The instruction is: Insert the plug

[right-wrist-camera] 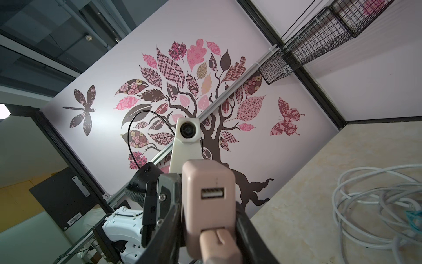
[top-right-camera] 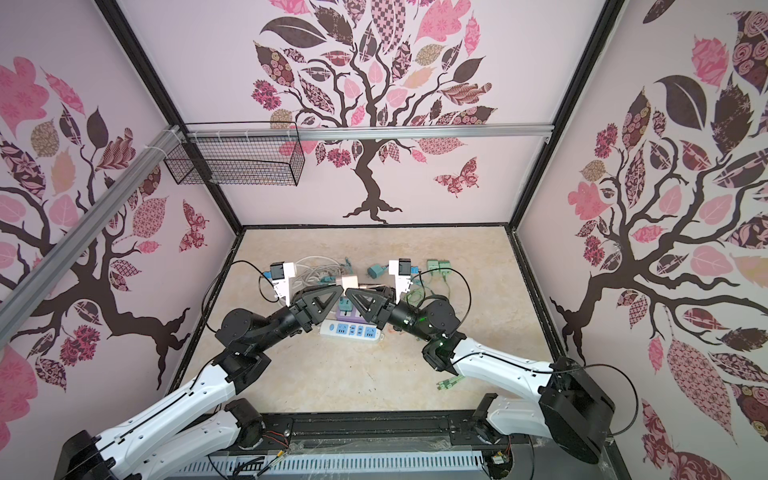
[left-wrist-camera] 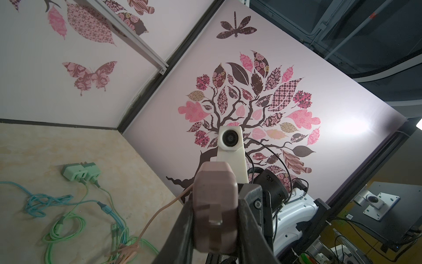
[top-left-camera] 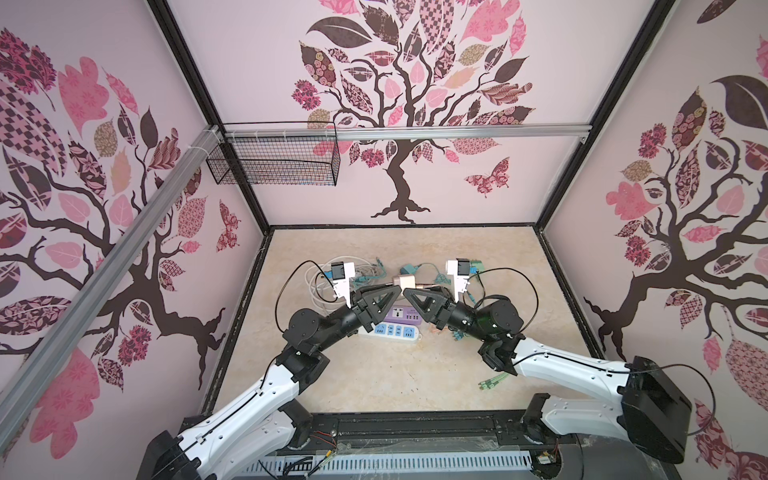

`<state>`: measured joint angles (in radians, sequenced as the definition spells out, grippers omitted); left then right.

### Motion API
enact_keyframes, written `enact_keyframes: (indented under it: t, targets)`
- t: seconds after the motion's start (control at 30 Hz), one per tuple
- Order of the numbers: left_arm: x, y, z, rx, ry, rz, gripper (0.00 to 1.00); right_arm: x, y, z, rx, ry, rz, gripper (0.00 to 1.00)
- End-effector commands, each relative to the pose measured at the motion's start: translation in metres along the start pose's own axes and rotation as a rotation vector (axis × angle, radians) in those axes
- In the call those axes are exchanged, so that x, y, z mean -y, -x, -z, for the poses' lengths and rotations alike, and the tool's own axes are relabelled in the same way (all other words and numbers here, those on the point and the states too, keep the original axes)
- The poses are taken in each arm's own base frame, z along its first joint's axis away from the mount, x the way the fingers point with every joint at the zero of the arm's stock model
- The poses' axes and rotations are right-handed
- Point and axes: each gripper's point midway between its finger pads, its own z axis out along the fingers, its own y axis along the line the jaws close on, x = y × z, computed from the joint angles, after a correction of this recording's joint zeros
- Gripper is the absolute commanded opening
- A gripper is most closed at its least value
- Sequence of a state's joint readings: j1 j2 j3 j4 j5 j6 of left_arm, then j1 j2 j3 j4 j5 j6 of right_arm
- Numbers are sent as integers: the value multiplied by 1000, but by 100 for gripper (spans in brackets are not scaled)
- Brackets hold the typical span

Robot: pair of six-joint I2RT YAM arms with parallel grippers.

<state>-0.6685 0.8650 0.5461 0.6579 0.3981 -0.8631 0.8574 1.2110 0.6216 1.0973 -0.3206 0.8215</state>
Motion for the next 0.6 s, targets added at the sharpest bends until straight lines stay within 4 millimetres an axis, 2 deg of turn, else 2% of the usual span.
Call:
enact_keyframes:
  t: [0.0,0.3,0.33,0.4,0.47,0.5,0.57]
  targets:
    - [-3,-1,1,-3,17,-8,0,-35,33,4,123,97,38,35]
    - [-9,-4,0,-14,32,7,2,-37,34,4,123,106,28,23]
    - [-12,-6,0,-21,48,20,12,-37,34,4,121,100,31,22]
    - [-17,-9,2,-39,86,23,41,-36,34,5,119,84,41,20]
    - [-19,-10,6,-51,113,7,59,-34,35,7,116,62,56,20]
    - [-20,-10,8,-52,130,-4,67,-32,35,7,111,43,65,19]
    - [-20,-6,15,-46,166,-36,75,-27,32,8,87,-1,89,19]
